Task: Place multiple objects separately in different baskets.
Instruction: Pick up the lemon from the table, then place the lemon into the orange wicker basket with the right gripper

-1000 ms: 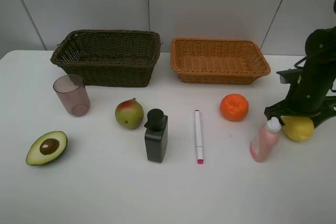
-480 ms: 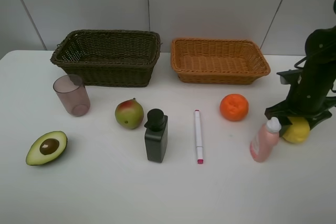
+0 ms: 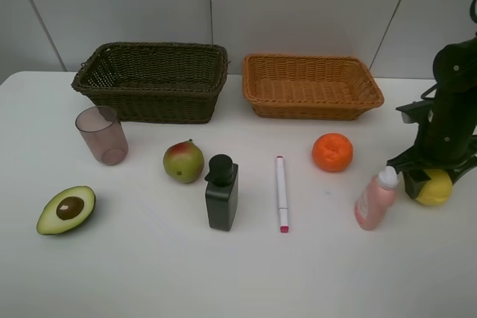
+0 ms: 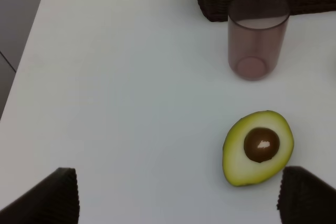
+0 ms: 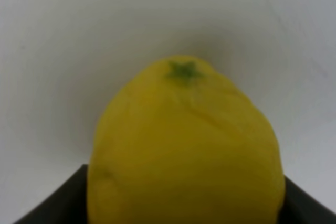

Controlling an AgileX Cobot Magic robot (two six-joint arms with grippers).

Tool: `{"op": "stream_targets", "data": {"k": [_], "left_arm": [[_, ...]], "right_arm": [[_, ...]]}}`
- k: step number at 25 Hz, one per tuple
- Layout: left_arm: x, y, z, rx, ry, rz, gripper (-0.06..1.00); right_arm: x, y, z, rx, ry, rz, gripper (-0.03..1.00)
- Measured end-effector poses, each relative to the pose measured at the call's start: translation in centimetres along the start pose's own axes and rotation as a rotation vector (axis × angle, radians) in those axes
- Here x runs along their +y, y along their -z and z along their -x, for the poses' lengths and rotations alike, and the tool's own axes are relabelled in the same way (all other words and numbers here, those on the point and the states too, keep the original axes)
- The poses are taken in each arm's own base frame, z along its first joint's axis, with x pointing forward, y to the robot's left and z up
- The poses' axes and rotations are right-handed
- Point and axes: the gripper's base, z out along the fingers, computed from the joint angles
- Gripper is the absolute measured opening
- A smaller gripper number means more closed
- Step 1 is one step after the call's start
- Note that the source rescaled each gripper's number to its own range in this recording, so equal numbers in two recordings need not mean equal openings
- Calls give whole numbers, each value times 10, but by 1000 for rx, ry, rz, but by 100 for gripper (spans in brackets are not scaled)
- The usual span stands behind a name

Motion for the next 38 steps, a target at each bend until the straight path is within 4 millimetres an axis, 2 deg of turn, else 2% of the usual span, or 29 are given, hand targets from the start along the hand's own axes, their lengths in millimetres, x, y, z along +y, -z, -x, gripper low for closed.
{"op": "stream_targets", "data": {"k": [10,13,16,22,31,35,38], "left_arm": [[0,0,0,0,0,0,100],[0,0,0,0,0,0,100],[0,0,0,0,0,0,100],[0,0,0,0,0,0,100],[0,0,0,0,0,0,100],[0,0,0,0,0,0,100],[0,0,0,0,0,0,100]], "right_arm": [[0,0,0,0,0,0,54],[-1,6,0,-23,-5,-4,54],[-6,23,3,-81,-26,-11,54],[-20,74,18,-223,-87,-17,54],[-32,141,52,-472,-62,51,54],[-33,156,71,-567,-53,97,53],[-31,156,89,-610,-36,144,53]]}}
